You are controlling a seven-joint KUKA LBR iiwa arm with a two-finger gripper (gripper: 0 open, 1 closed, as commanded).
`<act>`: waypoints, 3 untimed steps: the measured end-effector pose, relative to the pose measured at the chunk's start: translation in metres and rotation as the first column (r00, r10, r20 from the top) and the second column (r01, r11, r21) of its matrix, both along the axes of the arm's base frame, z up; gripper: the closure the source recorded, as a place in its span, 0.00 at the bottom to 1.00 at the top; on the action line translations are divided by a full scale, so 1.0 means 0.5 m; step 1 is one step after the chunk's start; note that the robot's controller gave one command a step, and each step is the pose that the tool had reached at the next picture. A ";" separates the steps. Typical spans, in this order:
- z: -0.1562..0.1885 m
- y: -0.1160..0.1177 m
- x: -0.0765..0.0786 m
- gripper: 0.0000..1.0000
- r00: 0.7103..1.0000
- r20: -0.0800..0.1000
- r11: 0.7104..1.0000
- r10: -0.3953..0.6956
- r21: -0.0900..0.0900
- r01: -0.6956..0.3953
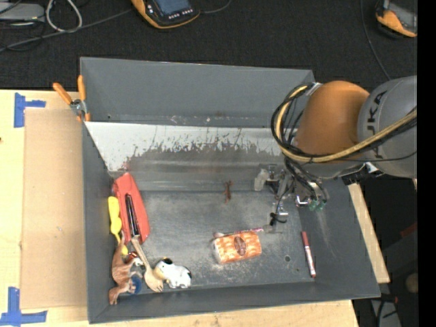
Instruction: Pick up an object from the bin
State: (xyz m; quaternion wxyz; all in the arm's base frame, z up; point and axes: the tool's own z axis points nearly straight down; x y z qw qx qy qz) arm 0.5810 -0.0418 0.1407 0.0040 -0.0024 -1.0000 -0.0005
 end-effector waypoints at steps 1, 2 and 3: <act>0.009 0.000 0.003 0.00 1.000 0.007 1.000 0.001 0.000 -0.001; -0.070 0.037 -0.079 0.00 0.991 0.011 0.991 0.133 -0.001 -0.133; -0.115 0.048 -0.106 0.00 1.000 0.004 1.000 0.005 0.000 -0.005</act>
Offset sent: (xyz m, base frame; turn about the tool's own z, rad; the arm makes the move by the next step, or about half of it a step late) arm -0.0673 0.0319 -0.0629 -0.2151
